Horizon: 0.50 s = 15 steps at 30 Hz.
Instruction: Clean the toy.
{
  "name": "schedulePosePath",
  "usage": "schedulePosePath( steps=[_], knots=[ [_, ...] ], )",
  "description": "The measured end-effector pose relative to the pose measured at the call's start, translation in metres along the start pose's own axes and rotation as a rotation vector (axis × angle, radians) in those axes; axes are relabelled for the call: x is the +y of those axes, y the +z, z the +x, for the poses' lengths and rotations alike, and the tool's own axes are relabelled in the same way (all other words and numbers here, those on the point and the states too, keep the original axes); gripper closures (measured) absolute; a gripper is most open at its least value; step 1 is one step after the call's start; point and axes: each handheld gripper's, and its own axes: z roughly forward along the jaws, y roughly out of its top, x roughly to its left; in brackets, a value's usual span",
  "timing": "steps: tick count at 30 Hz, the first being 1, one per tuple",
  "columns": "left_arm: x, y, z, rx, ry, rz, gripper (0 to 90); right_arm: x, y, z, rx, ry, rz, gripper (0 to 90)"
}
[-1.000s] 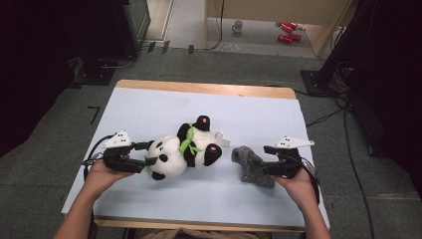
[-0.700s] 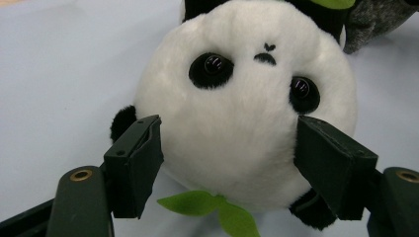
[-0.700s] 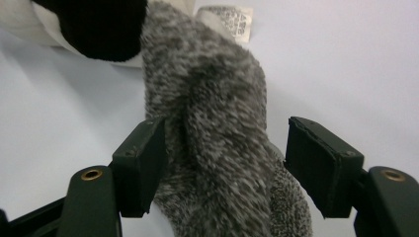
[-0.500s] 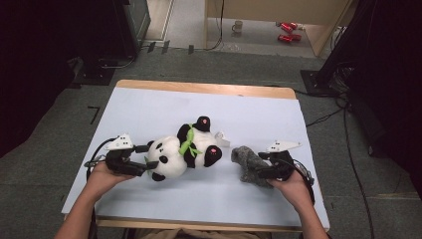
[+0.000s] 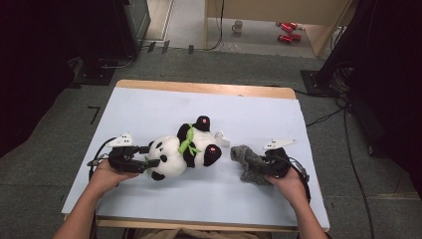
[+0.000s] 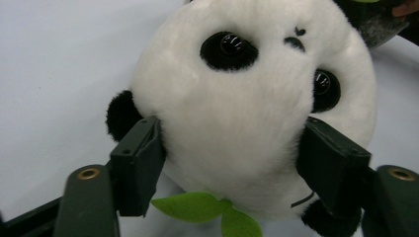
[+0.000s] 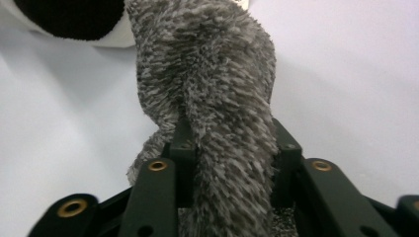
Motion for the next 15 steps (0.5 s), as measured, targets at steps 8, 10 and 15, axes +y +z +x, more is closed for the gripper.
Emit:
schedulePosePath(
  steps=[8,10,15],
  knots=[
    [0.005,0.001,-0.004,-0.003,0.017,0.009,48.9,0.004,0.0,-0.005,0.018,0.047,0.0,74.8],
    [0.006,0.001,-0.005,0.003,0.022,0.01,52.3,0.007,-0.003,-0.006,0.015,0.058,-0.017,75.4],
    [0.009,0.001,-0.011,0.032,0.046,0.015,56.7,0.015,-0.01,-0.008,0.009,0.075,-0.068,75.6]
  ],
)
